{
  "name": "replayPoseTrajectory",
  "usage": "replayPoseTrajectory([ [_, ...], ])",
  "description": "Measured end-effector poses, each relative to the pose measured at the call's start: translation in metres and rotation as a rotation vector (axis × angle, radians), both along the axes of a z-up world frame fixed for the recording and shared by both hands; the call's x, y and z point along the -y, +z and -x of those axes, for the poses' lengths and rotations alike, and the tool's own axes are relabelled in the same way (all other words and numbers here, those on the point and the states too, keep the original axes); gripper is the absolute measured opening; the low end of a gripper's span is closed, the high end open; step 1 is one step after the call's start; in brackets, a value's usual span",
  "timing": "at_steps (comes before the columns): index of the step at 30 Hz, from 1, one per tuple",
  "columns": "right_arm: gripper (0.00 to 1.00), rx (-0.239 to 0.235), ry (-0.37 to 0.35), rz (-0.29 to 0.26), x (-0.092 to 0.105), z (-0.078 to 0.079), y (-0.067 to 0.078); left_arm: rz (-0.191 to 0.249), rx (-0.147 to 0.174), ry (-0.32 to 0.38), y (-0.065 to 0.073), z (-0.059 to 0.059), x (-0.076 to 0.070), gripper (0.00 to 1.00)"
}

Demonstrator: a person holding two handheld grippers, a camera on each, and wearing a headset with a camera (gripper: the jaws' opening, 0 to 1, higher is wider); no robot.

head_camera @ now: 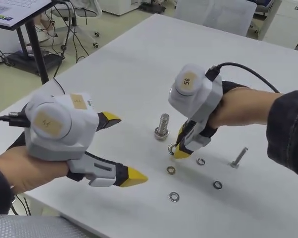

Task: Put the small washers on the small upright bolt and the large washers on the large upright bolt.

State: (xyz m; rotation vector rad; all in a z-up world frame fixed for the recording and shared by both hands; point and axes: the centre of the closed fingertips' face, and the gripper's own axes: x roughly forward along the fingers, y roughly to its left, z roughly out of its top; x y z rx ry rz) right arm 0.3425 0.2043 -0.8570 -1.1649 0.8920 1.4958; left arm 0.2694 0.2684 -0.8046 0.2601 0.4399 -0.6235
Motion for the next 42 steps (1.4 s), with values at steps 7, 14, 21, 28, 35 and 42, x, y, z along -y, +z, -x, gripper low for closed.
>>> replayPoseTrajectory([
  [7,0.24,0.011,-0.017,-0.007,0.011,-0.001,0.013,0.002,0.001,-0.006,0.0,0.0,0.001,0.82],
  [14,0.24,0.038,-0.007,-0.003,0.021,-0.004,0.026,0.006,0.004,-0.012,0.001,0.0,0.003,0.82],
  [21,0.23,0.064,0.0,-0.019,0.023,-0.004,0.047,0.009,0.008,-0.018,0.001,-0.002,0.004,0.82],
  [28,0.23,0.092,0.02,-0.056,0.011,-0.002,0.067,0.014,0.011,-0.021,0.001,-0.002,0.005,0.81],
  [35,0.23,0.116,0.047,-0.074,-0.005,-0.006,0.081,0.02,0.017,-0.017,0.002,-0.003,0.005,0.82],
  [42,0.23,0.127,0.064,-0.091,-0.023,-0.015,0.089,0.023,0.021,-0.011,0.003,-0.003,0.005,0.81],
])
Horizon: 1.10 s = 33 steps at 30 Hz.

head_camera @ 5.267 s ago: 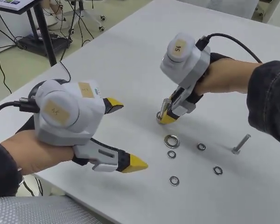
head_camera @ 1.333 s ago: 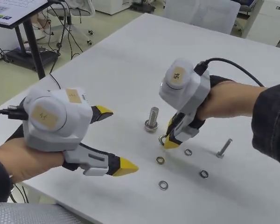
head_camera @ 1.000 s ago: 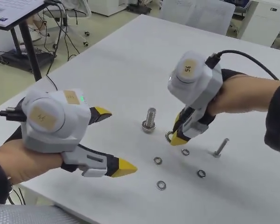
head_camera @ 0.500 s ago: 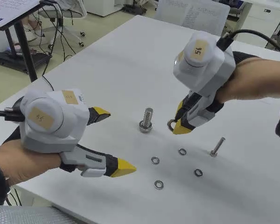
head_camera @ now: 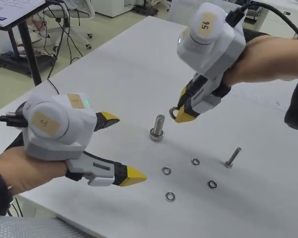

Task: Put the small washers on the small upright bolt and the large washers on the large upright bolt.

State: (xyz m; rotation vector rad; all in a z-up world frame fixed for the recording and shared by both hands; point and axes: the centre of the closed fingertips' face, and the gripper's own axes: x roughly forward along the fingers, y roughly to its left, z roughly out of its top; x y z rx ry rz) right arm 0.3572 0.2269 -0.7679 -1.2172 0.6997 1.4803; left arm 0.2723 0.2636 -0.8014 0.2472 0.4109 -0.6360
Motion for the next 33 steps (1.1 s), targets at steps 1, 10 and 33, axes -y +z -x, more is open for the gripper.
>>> replayPoseTrajectory([
  [1,0.23,0.006,0.006,-0.001,-0.002,0.0,0.0,0.0,0.0,0.002,0.0,0.0,0.0,0.81],
  [10,0.23,-0.012,0.019,-0.004,-0.025,-0.009,-0.009,0.002,-0.004,0.008,-0.001,0.0,-0.001,0.81],
  [33,0.23,-0.068,-0.001,0.048,-0.03,-0.018,-0.037,0.006,-0.012,0.018,-0.002,-0.002,-0.003,0.81],
])
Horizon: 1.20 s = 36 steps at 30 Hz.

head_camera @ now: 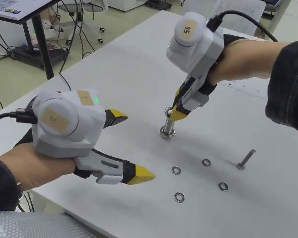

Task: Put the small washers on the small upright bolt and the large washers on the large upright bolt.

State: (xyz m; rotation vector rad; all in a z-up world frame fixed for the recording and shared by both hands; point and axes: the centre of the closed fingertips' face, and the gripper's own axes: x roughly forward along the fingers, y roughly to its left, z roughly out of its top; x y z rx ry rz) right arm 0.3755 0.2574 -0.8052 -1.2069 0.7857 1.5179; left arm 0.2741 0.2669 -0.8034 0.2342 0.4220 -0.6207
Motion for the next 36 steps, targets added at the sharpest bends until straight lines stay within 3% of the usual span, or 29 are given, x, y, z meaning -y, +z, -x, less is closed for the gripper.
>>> replayPoseTrajectory([
  [19,0.24,-0.021,-0.009,0.027,0.002,-0.001,-0.011,0.0,-0.007,0.002,-0.001,-0.001,-0.001,0.81],
  [36,0.24,-0.031,-0.013,0.063,0.002,-0.001,-0.034,0.002,-0.009,0.008,-0.002,-0.001,-0.001,0.81],
])
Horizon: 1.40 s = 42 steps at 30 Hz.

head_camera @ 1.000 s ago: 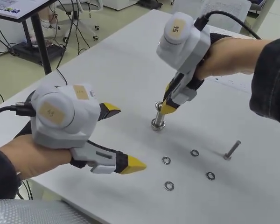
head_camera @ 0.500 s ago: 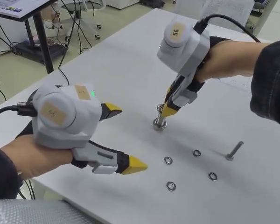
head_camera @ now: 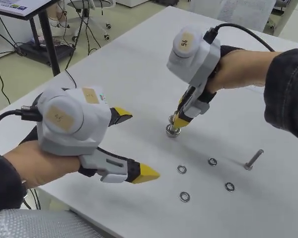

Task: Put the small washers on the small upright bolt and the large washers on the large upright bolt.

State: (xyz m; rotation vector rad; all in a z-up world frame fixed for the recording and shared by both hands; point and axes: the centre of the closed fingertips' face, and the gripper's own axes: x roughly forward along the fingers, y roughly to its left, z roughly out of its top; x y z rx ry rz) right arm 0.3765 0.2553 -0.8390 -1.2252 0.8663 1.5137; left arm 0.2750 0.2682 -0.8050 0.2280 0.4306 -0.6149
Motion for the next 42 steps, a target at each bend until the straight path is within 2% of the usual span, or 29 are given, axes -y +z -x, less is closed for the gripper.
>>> replayPoseTrajectory([
  [8,0.24,-0.008,-0.013,0.007,0.001,0.0,-0.014,0.0,-0.004,0.0,-0.001,0.001,0.0,0.81],
  [19,0.24,-0.006,-0.021,0.009,0.002,-0.001,-0.024,0.001,-0.007,0.0,-0.002,0.002,0.0,0.81],
  [33,0.24,-0.009,-0.008,0.001,0.003,-0.002,-0.024,-0.001,-0.011,-0.003,-0.003,0.001,0.001,0.81],
  [42,0.24,-0.001,-0.025,-0.016,0.01,-0.007,-0.016,-0.002,-0.014,-0.007,-0.004,0.001,0.002,0.81],
])
